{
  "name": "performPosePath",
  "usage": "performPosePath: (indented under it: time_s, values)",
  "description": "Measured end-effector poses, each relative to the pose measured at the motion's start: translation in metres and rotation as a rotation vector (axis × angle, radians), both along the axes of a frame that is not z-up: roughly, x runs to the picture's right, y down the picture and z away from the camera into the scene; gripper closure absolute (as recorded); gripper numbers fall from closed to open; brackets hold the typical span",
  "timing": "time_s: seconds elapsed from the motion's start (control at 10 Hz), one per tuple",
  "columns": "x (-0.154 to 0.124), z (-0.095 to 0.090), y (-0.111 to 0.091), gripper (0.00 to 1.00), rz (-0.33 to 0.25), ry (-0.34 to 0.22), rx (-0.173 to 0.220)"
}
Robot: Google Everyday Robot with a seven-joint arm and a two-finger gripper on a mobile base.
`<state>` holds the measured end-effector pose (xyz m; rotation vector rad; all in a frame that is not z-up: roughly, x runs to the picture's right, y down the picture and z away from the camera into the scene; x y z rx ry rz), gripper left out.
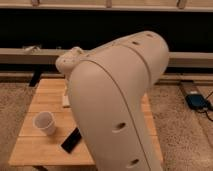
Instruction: Place the white sponge in the ceramic bowl
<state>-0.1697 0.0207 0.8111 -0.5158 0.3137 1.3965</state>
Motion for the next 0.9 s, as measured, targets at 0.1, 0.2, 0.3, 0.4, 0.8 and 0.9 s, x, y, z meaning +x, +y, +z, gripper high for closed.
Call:
performPosePath:
  time_s: [0.1,0.2,0.3,0.4,0.8,0.9]
  values:
    - [-0.018,0.014,0.001,0.20,-0.017,-0.022,-0.018]
    - [-0.030,0.029,0.005,0.20,-0.033,-0.036,-0.038]
    - [-0.041,0.044,0.009,0.20,-0.047,-0.047,-0.060]
    - [-0.050,0.058,0.015,0.20,-0.070,-0.056,-0.081]
    - [-0.078,0.074,0.033,0.20,-0.134,-0.080,-0.140]
    - [-0.080,0.077,0.035,0.20,-0.140,-0.080,-0.148]
